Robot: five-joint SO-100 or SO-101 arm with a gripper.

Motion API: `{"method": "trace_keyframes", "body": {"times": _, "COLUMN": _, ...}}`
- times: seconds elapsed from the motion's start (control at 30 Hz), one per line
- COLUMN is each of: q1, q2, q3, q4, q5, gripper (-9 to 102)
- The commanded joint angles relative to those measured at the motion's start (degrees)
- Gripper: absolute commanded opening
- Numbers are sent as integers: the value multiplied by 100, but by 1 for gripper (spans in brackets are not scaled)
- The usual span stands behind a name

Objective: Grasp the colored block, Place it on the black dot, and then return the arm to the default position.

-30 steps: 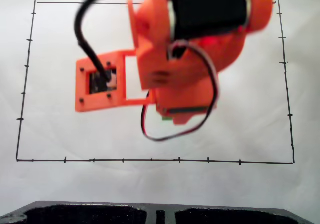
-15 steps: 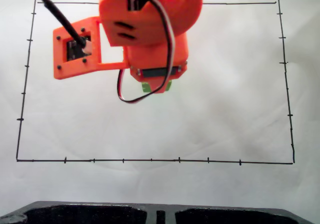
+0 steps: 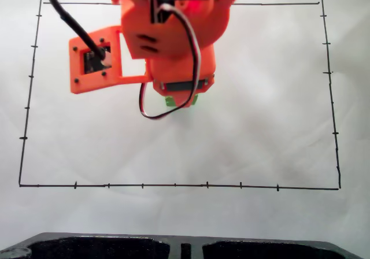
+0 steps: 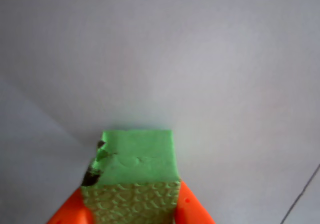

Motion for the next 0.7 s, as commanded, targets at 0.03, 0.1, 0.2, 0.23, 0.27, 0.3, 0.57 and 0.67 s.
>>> {"method": "trace_keyframes", "body": {"times": 0.03, "q1": -62, "q2": 97, "q3": -9, "q4": 62, "q5": -44, "gripper": 23}}
{"method": "trace_keyframes", "body": {"times": 0.1, "q1": -62, "q2": 123, "q3": -9, "q4": 79, "q5": -70, "gripper": 26}}
{"method": "trace_keyframes", "body": {"times": 0.2, "q1": -70, "q2": 185, "q3": -9, "q4": 141, "q5": -79, "gripper": 29}}
{"method": "trace_keyframes", "body": {"times": 0.23, "q1": -70, "q2": 202, "q3": -9, "q4": 158, "q5": -79, "gripper": 32}}
{"method": "trace_keyframes", "body": {"times": 0.27, "q1": -79, "q2": 220, "q3": -9, "q4": 193, "q5": -79, "gripper": 34}}
{"method": "trace_keyframes", "body": {"times": 0.3, "q1": -88, "q2": 255, "q3": -9, "q4": 229, "q5": -79, "gripper": 36}}
{"method": "trace_keyframes", "body": {"times": 0.57, "q1": -299, "q2": 1318, "q3": 44, "q4": 721, "q5": -202, "gripper": 45}}
{"method": "trace_keyframes", "body": {"times": 0.67, "q1": -448, "q2": 2004, "q3": 105, "q4": 1002, "q5": -343, "gripper": 47}}
